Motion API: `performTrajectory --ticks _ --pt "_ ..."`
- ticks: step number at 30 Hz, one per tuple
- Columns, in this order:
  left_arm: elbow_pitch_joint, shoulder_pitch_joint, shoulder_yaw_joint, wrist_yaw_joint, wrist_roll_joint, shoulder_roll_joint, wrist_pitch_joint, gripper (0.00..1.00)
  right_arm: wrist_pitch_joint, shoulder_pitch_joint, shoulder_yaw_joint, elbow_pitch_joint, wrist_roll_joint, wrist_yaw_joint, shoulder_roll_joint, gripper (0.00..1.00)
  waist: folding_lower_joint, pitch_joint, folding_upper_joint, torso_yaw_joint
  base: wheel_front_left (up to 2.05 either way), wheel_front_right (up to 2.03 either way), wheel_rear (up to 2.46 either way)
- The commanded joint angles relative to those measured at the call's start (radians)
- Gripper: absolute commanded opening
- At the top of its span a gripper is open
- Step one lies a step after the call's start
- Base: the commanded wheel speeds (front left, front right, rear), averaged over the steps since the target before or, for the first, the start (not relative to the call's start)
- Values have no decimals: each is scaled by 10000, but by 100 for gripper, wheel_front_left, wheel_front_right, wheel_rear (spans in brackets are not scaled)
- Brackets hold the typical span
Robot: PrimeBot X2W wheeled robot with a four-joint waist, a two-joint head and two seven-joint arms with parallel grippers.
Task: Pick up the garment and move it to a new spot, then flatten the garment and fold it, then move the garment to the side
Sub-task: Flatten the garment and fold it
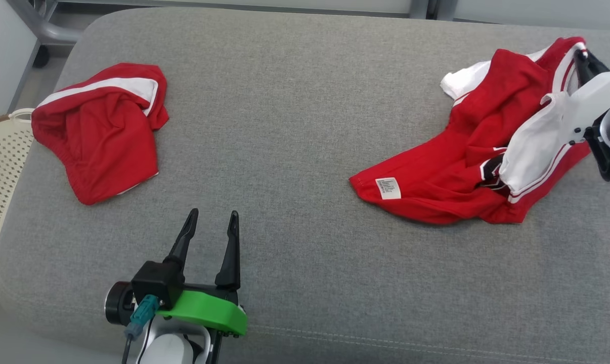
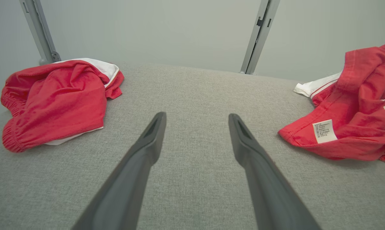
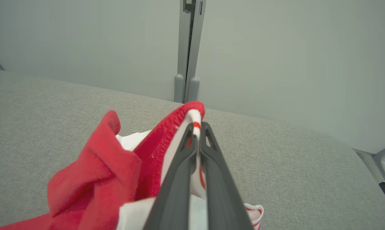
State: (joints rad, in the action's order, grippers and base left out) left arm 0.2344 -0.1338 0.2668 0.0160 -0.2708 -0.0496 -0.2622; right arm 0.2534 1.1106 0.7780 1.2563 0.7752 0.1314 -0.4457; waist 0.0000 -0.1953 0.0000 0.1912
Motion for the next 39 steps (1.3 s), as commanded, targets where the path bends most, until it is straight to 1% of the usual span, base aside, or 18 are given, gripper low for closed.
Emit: performTrajectory --ticks 1,8,9,10,11,18,23,29,34,39 --pt "12 -195 39 -33 -87 -17 -15 100 61 96 -75 101 -77 -14 -89 0 0 -114 0 159 0 0 0" --pt "18 -273 106 -68 -146 -17 -15 100 118 -143 -371 336 -335 -14 -194 0 0 -278 0 429 0 0 0" --pt "21 -276 95 -72 -148 -17 -15 100 126 -152 -421 343 -417 -15 -249 12 0 -291 0 436 0 0 0" --pt "24 -282 81 -77 -147 -17 -15 100 135 -166 -454 348 -508 -15 -280 60 0 -298 0 431 0 0 0" --pt "33 -282 59 -86 -143 -17 -15 100 140 -217 -505 352 -577 -15 -280 100 0 -291 0 414 0 0 0" --pt "36 -213 -1 -62 -37 -18 -15 100 137 -313 -934 332 -1157 -15 -96 100 0 -107 0 129 0 0 0" --pt "48 -123 -45 -74 11 -18 -15 100 141 -838 -1109 55 -1351 -15 123 100 0 33 0 -81 0 0 0" --pt "70 -68 -105 -19 44 -18 -15 100 142 -1249 -976 -271 -1035 -15 384 100 0 127 0 -235 0 0 0" --pt "68 -61 -47 7 36 -18 -15 100 143 -1324 -874 -719 -772 -15 321 100 0 156 0 -256 0 0 0" --pt "37 -48 25 -1 -8 -19 -15 100 114 -1298 -710 -613 -627 -15 376 100 0 125 0 -123 0 0 0"
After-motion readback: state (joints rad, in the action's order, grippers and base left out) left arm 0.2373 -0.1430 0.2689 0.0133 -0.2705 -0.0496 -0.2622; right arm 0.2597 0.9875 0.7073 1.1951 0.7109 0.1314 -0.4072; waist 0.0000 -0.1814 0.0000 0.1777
